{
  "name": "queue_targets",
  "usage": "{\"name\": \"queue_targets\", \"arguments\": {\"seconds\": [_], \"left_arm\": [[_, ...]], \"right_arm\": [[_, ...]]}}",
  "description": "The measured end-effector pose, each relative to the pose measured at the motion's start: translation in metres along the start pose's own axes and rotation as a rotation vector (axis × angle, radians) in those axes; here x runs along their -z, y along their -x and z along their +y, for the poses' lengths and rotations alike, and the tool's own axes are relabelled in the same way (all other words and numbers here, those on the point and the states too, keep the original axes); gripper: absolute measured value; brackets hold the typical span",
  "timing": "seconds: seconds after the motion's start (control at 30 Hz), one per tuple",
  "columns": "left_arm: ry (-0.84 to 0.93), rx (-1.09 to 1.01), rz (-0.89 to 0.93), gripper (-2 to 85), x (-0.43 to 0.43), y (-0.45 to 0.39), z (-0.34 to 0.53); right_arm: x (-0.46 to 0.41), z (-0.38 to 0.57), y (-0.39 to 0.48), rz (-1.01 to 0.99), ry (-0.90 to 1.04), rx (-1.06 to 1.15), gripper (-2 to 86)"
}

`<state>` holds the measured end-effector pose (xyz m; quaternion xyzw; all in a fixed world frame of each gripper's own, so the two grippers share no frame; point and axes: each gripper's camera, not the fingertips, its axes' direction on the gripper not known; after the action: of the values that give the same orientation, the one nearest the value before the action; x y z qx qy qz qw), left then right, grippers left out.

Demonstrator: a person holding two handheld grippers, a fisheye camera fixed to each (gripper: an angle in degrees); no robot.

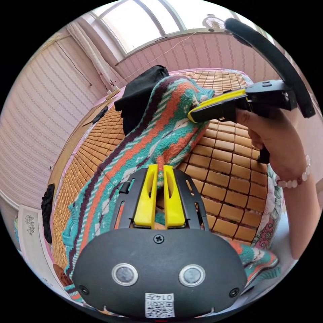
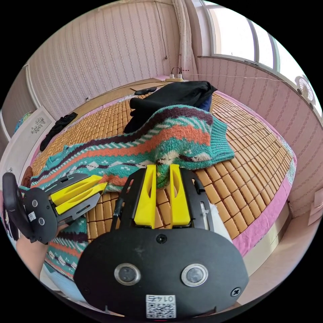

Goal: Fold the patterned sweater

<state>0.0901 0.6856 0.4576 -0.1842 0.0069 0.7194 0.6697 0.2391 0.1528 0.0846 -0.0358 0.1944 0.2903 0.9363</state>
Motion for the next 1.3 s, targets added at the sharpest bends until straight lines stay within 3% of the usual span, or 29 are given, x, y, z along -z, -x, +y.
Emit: {"name": "queue_targets", "arguments": {"seconds": [0.43, 0.53, 0.7, 0.8, 0.93, 1.07, 1.17, 1.3], "left_arm": [[-0.001, 0.069, 0.086, 3.8, -0.011, 0.052, 0.025], [-0.015, 0.208, 0.221, 4.7, -0.006, 0.089, 0.041], [-0.216, 0.425, 0.388, 4.1, 0.052, 0.159, 0.123], [-0.269, 0.487, 0.320, 4.8, 0.099, 0.189, 0.185], [-0.319, 0.599, 0.233, 5.1, 0.156, 0.222, 0.269], [-0.345, 0.798, 0.146, 4.9, 0.196, 0.243, 0.381], [-0.281, 0.948, 0.131, 5.0, 0.198, 0.247, 0.452], [-0.247, 1.063, 0.165, 5.7, 0.193, 0.245, 0.520]], "right_arm": [[0.023, 0.004, 0.020, -0.054, -0.092, -0.019, 6.8], [0.036, 0.006, 0.030, -0.066, -0.150, 0.017, 6.7], [0.064, 0.011, 0.055, -0.129, -0.261, 0.099, 6.7], [0.094, 0.018, 0.087, -0.252, -0.391, 0.256, 6.7], [0.139, 0.040, 0.173, -0.449, -0.504, 0.658, 6.7], [0.138, 0.089, 0.291, -0.546, -0.324, 1.196, 7.3], [0.124, 0.116, 0.323, -0.362, -0.334, 1.284, 5.7], [0.121, 0.111, 0.300, -0.283, -0.483, 1.086, 2.4]]}}
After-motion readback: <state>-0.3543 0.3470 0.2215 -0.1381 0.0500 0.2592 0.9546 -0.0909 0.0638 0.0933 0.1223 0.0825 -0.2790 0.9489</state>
